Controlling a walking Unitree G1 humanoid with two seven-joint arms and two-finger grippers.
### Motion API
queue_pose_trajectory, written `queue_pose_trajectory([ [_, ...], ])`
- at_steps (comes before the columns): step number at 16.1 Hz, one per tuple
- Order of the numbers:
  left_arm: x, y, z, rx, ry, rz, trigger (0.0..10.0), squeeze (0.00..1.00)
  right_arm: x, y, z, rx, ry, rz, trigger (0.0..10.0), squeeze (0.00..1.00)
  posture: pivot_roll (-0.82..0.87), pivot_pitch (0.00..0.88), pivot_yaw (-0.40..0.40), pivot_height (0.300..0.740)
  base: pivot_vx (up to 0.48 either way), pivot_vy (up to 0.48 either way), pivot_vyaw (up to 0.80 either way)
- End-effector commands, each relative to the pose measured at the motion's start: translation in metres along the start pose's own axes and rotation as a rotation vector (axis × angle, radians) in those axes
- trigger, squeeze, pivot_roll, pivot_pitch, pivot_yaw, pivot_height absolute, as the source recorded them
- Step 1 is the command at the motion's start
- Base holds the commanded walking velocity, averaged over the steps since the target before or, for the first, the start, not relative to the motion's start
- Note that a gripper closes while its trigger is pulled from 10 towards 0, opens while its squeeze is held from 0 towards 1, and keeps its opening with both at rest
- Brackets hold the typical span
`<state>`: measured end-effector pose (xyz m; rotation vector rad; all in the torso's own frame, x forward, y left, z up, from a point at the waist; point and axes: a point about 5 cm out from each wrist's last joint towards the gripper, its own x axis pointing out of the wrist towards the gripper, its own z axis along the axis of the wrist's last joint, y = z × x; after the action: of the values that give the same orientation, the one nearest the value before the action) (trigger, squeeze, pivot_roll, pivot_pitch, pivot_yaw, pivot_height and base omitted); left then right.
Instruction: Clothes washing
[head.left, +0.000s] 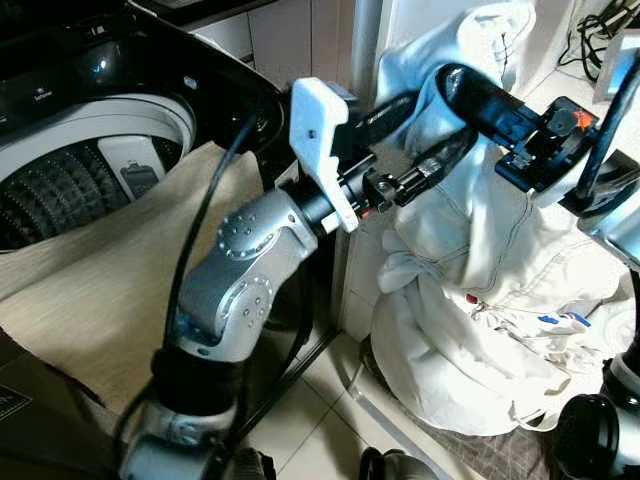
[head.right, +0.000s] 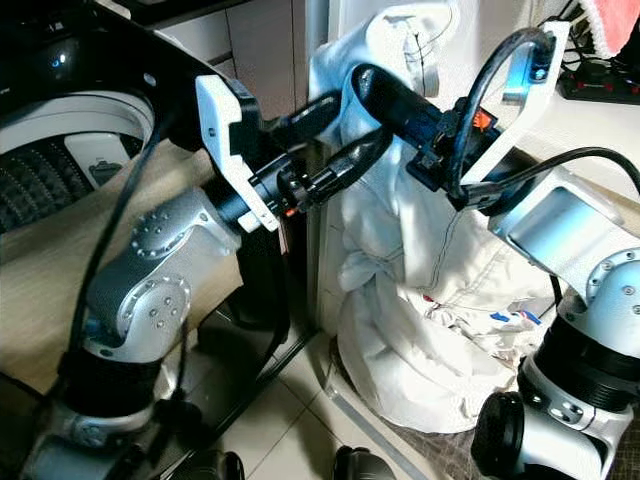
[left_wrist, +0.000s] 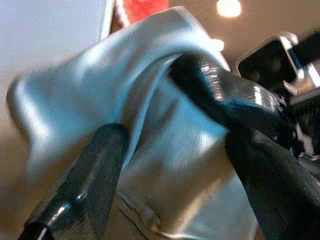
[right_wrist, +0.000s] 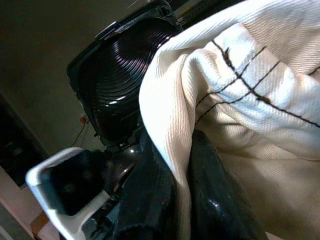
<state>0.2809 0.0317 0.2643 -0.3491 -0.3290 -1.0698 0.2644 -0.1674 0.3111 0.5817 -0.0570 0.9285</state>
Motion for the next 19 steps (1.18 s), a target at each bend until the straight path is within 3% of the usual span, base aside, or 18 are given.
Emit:
queue_pose_trajectory([
  [1,-0.005,-0.001,-0.010,-0.141,0.018,0.002,10.0,0.00,0.002,0.015,0.010,-0.029,-0.043,0.087,0.0,0.00,-0.12,0.056,-0.014,0.740,0.000,0.000,0.00],
  [4,-0.012,-0.015,-0.011,-0.259,-0.013,-0.108,10.0,0.00,0.001,0.013,0.011,-0.023,-0.041,0.073,0.0,0.00,-0.13,0.059,-0.020,0.740,0.000,0.000,0.00],
  [6,-0.019,-0.030,-0.017,-0.294,0.037,-0.231,10.0,0.00,0.001,0.012,0.013,-0.018,-0.043,0.064,0.0,0.00,-0.12,0.057,-0.022,0.740,0.000,0.000,0.00],
  [7,-0.020,-0.033,-0.024,-0.249,0.094,-0.242,10.0,0.00,0.002,0.012,0.013,-0.017,-0.041,0.060,0.0,0.00,-0.12,0.057,-0.022,0.740,0.000,0.000,0.00],
  [9,-0.017,-0.027,-0.039,-0.098,0.210,-0.159,10.0,0.00,0.003,0.014,0.011,-0.015,-0.035,0.067,0.0,0.00,-0.12,0.057,-0.022,0.740,0.000,0.000,0.00],
  [11,-0.009,-0.011,-0.047,0.047,0.239,-0.018,10.0,0.00,0.005,0.016,0.008,-0.016,-0.024,0.075,0.0,0.00,-0.12,0.058,-0.021,0.740,0.000,0.000,0.00],
  [15,-0.004,-0.009,-0.044,0.120,0.229,-0.018,10.0,0.00,0.007,0.018,0.005,-0.020,-0.010,0.070,0.0,0.00,-0.13,0.057,-0.016,0.740,0.000,0.000,0.00],
  [16,-0.004,-0.010,-0.045,0.113,0.223,-0.026,8.4,0.00,0.007,0.018,0.005,-0.019,-0.010,0.065,0.0,0.00,-0.13,0.057,-0.016,0.740,0.000,0.000,0.00],
  [17,-0.005,-0.009,-0.046,0.100,0.217,-0.018,0.0,0.00,0.006,0.017,0.005,-0.018,-0.010,0.060,0.0,0.00,-0.13,0.057,-0.016,0.740,0.000,0.000,0.00],
  [19,-0.008,-0.007,-0.045,0.107,0.212,-0.017,0.0,0.00,0.006,0.015,0.005,-0.018,-0.010,0.052,0.0,0.00,-0.12,0.054,-0.017,0.740,0.000,0.000,0.00],
])
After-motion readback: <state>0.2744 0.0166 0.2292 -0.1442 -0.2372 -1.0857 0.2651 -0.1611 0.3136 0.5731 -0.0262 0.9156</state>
